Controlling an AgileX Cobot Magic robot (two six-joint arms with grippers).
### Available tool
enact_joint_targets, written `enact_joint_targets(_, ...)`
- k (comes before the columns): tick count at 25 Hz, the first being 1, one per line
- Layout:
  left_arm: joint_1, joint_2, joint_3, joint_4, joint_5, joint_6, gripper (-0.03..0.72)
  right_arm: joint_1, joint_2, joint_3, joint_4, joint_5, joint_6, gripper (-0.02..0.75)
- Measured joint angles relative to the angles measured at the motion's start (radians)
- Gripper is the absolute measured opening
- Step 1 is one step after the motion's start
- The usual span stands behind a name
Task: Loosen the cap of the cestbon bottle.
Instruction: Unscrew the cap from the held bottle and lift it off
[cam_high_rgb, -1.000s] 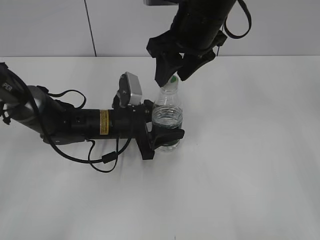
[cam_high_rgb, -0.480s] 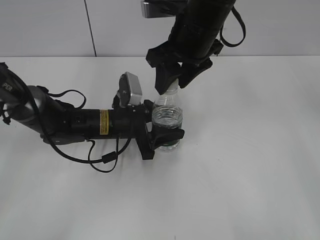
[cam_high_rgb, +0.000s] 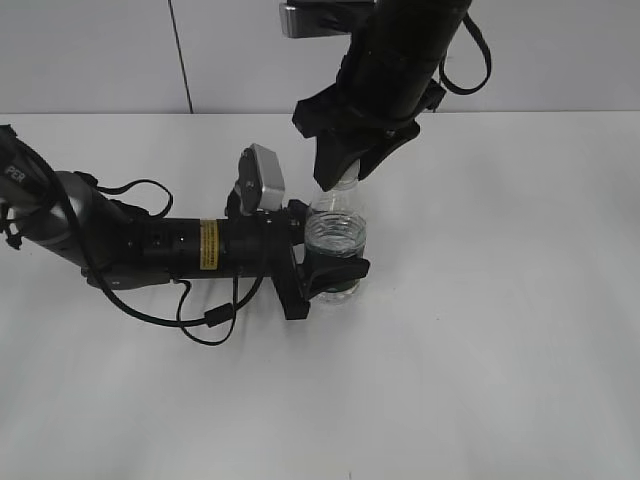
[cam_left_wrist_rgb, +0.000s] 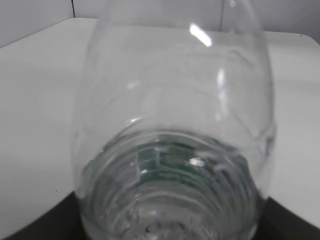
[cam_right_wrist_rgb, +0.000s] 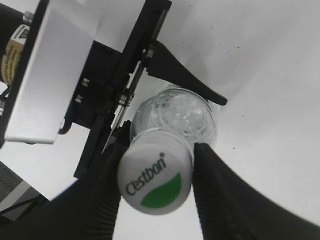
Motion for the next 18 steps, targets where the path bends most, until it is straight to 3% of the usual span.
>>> enact_joint_targets(6,0.0,0.0,0.0,0.001,0.0,0.003,0.406,0.0,0.0,-0.001,0.003,0.011,-0.12,0.329)
enact_joint_targets(9,0.0,0.0,0.0,0.001,0.0,0.004,0.406,0.0,0.0,-0.001,0.003,0.013,-0.268,0.326)
enact_joint_targets(18,0.001,0.0,0.0,0.008,-0.001,0.007,0.406,-0.002,0.0,-0.003,-0.015,0.018,-0.967,0.303)
